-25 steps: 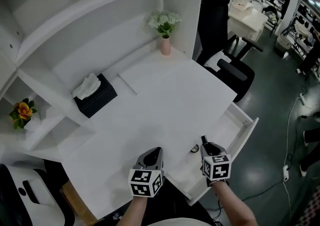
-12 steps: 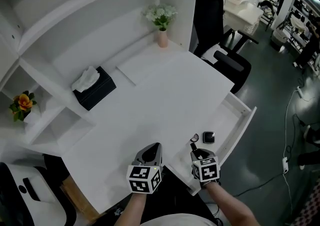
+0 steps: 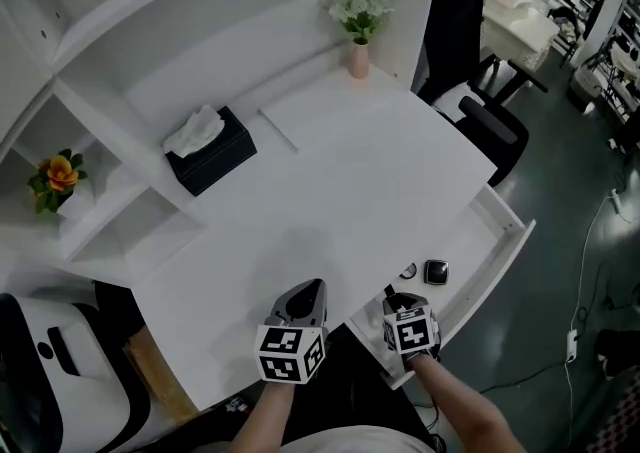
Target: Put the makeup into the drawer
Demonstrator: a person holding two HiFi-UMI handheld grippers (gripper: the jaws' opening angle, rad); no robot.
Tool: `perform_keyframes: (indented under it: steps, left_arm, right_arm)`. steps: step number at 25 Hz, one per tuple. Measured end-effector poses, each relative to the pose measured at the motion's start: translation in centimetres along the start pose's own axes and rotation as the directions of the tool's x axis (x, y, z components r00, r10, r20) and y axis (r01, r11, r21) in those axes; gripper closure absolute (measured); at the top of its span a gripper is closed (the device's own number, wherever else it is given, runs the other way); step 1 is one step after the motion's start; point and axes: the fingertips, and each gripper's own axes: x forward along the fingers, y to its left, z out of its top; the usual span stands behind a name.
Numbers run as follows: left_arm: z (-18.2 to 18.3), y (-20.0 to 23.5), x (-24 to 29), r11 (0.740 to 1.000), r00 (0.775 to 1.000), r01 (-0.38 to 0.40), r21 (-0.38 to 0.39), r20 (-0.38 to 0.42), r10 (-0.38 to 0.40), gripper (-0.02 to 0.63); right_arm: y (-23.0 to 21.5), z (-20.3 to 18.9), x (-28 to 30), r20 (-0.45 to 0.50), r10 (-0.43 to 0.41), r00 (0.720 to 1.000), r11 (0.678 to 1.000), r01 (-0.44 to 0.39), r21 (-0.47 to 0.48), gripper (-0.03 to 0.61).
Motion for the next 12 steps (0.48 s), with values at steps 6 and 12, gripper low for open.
perform_keyframes:
  steps: [6,12]
  left_arm:
    - [-0.3,0.8,0.0,0.999,1.000,-0.031,-0.022,-0.006,0.030,0.612]
    - [-0.4,1.6,0.3,0.998,0.998,-0.060,-0.034,-0.012,0.060,0.611]
  right_arm:
    - [0.6,-0.3,1.8,-0.043,0.016,0.999,0.999,-0.017,-0.039,0.477]
    - [0.8,-1.3,3.9,-0.089,0.024,0.996,0.998,-0.030,-0.059,0.477]
